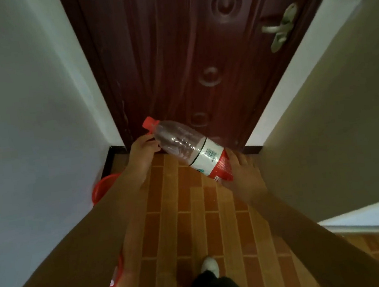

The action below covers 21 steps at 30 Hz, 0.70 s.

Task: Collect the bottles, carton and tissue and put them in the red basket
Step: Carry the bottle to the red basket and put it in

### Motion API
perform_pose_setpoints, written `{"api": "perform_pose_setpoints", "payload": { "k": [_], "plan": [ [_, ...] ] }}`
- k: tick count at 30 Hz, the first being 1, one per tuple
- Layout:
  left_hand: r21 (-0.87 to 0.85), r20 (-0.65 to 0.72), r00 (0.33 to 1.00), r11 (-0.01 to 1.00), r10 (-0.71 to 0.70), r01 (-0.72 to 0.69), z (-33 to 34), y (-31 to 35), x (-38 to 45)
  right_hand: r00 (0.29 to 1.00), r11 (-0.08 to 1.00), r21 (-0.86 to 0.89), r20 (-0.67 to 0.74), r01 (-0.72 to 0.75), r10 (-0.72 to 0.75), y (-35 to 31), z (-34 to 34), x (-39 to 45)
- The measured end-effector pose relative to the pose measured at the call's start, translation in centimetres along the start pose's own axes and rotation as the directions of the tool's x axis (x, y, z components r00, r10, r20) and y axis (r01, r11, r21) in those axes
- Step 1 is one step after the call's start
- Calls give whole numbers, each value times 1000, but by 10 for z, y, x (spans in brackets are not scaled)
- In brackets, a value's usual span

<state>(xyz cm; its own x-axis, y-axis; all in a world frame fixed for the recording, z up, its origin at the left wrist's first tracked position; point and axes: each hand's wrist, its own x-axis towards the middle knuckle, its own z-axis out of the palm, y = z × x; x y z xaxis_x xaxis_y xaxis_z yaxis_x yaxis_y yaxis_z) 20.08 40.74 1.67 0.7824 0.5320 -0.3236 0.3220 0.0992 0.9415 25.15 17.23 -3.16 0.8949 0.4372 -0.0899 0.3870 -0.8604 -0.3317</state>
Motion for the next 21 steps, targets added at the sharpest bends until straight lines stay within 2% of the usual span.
{"api": "perform_pose_setpoints", "payload": {
  "k": [4, 7, 11, 15, 21],
  "plan": [
    [-99, -78, 997, 995, -18, 10, 5, 11, 29, 991, 992, -30, 53, 124, -122, 6, -13, 59],
    [-124, -194, 981, 992, -31, 7, -3, 11, 41, 974, 977, -31, 99, 209, -205, -6, -11, 95],
    [-175, -417, 907, 985, -59, -16, -27, 5, 56, 937, 947, 17, 143, 321, -320, -34, 4, 137],
    [-183, -506, 858, 983, -88, -7, -63, -3, 76, 879, 893, 28, 167, 448, -446, -73, 23, 180],
    [-264, -671, 721, 964, -173, -14, -118, -9, 117, 782, 805, 14, 225, 594, -581, -143, 48, 247]
  ]
}}
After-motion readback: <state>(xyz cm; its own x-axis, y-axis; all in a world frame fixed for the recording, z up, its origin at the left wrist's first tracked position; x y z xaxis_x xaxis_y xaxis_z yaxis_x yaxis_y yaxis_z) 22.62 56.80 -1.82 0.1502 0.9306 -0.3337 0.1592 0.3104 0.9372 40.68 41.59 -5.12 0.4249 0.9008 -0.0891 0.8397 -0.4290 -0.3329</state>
